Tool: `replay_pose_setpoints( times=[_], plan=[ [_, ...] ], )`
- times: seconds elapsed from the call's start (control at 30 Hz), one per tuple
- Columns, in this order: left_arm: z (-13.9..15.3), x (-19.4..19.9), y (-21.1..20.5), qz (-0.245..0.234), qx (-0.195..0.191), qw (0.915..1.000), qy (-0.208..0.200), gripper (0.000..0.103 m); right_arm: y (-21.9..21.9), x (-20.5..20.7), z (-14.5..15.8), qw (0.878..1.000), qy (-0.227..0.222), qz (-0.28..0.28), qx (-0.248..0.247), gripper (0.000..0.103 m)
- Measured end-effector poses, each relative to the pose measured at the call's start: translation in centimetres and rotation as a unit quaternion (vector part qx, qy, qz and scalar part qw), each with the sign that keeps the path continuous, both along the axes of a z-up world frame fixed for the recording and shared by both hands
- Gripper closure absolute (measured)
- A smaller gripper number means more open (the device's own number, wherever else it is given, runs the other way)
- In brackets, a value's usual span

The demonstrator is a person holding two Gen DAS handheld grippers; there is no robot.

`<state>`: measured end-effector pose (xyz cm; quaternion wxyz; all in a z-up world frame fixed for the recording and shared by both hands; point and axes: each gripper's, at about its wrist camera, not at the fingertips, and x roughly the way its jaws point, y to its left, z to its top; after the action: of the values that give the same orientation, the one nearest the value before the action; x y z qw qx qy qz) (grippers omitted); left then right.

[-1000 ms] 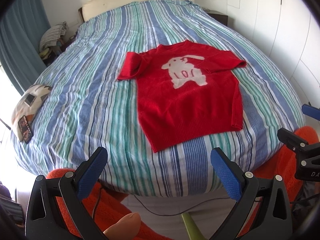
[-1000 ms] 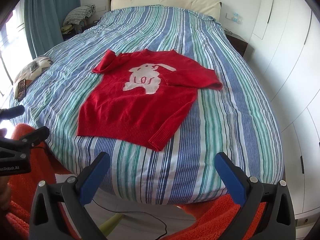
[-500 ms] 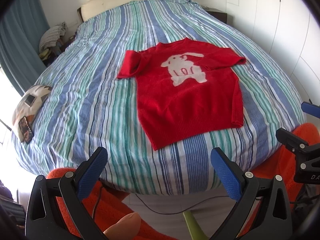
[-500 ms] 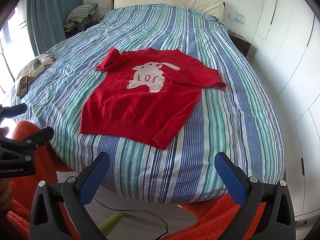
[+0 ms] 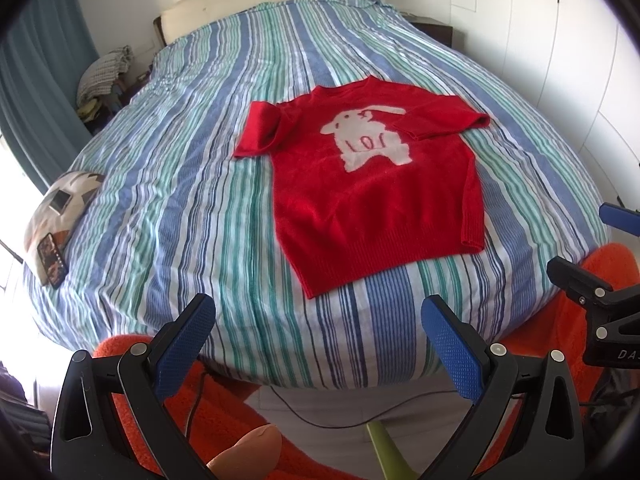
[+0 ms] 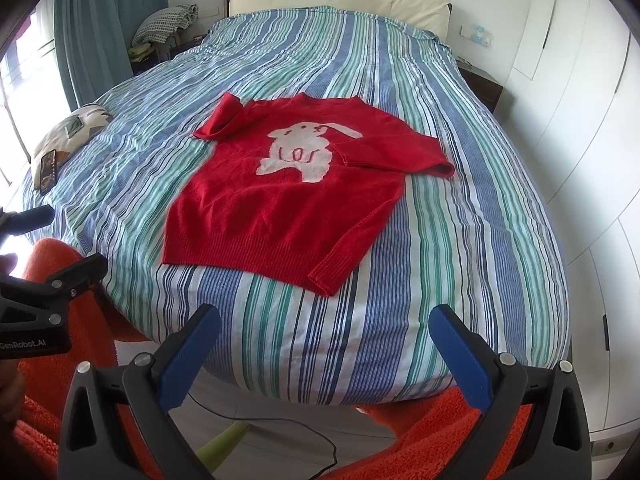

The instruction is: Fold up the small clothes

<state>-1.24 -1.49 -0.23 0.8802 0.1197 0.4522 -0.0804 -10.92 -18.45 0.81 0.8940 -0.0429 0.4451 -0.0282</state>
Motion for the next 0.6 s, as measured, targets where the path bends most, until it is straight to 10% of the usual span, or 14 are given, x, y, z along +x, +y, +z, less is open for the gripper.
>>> replay_pose_setpoints(
  times=[0.6],
  plan=[
    [-0.36,-0.19,0.06,-0.002,0.004,1.0,0.001,0.0,0.31,0.26,-0.54,1.0,0.012,0.004,0.002,0.0]
  ],
)
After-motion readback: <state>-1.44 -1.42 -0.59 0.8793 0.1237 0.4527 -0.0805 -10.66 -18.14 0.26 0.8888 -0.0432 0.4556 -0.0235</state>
